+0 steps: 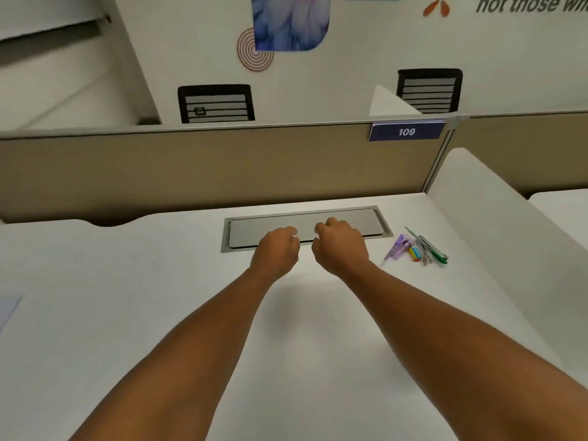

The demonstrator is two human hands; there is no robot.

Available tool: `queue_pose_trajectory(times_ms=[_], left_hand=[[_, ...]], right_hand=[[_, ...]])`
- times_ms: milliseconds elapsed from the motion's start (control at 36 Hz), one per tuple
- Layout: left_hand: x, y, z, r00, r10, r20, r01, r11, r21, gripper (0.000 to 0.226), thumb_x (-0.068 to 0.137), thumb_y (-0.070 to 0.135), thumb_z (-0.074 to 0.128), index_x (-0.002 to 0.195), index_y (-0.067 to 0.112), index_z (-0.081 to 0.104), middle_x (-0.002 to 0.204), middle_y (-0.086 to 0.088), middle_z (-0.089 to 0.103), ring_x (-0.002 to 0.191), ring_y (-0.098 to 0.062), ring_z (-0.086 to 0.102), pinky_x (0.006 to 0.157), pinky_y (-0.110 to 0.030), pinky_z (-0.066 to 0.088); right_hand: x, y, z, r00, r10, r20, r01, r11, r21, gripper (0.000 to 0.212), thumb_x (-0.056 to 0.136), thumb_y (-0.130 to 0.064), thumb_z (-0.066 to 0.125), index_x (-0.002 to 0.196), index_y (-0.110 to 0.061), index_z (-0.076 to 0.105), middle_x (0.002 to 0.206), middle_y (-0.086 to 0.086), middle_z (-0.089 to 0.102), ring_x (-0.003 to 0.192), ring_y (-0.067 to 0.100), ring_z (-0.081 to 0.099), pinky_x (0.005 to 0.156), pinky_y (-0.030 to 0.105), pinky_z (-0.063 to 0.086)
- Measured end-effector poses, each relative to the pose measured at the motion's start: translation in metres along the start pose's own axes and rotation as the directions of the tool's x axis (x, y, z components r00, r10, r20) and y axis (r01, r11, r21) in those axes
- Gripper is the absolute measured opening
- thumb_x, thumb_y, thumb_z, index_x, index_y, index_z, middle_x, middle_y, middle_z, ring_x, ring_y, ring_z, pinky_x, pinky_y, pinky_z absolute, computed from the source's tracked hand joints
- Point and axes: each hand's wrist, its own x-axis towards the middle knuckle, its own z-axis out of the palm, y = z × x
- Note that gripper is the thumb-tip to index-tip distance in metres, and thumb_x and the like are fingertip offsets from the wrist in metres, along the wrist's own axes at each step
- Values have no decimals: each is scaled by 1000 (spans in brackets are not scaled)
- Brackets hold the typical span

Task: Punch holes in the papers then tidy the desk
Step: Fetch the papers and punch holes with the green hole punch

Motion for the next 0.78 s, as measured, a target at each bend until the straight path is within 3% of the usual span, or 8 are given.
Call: queue_pose_trajectory(times_ms=[111, 278, 444, 639, 778], left_hand=[[-27, -29, -33, 995, -63, -77, 63, 998, -4, 36, 99, 27, 45, 129, 15, 59, 126, -8, 64, 108, -24, 62, 90, -35, 52], [-75, -82, -83, 970, -186, -153, 186, 982, -19, 37, 100, 26, 48, 134, 14, 56, 135, -8, 59, 120, -26, 58, 99, -33, 47], [-111, -143, -133, 930, -287, -228, 287, 957, -37, 37, 99, 25, 50, 134, 13, 56, 136, -7, 59, 123, -24, 57, 102, -30, 45], [-146, -208, -183, 921, -314, -232, 318, 948, -22, 37, 98, 25, 51, 133, 14, 56, 136, -6, 60, 122, -24, 58, 102, -33, 47], [-174, -271, -227, 903, -339, -264, 351, 936, -3, 37, 98, 25, 50, 132, 14, 58, 135, -6, 60, 123, -23, 58, 101, -31, 45]], right_hand=[[1, -40, -5, 996, -94, 2, 94, 995, 35, 28, 90, -28, 53, 111, -12, 64, 100, 10, 63, 87, 30, 57, 65, 33, 36], [-3, -115, -4, 983, -185, -15, 185, 971, 153, 30, 93, -25, 47, 115, -12, 63, 107, 10, 64, 95, 32, 59, 74, 37, 49], [-7, -199, 0, 959, -282, -42, 284, 939, 196, 30, 93, -27, 47, 114, -12, 63, 108, 10, 64, 95, 33, 60, 74, 36, 48], [-18, -291, 19, 932, -359, -44, 360, 907, 218, 31, 98, -31, 44, 115, -14, 63, 108, 7, 65, 94, 28, 61, 68, 32, 44], [-28, -369, 34, 933, -360, 3, 345, 895, 282, 29, 97, -30, 46, 114, -14, 63, 107, 6, 65, 92, 26, 62, 72, 34, 53]])
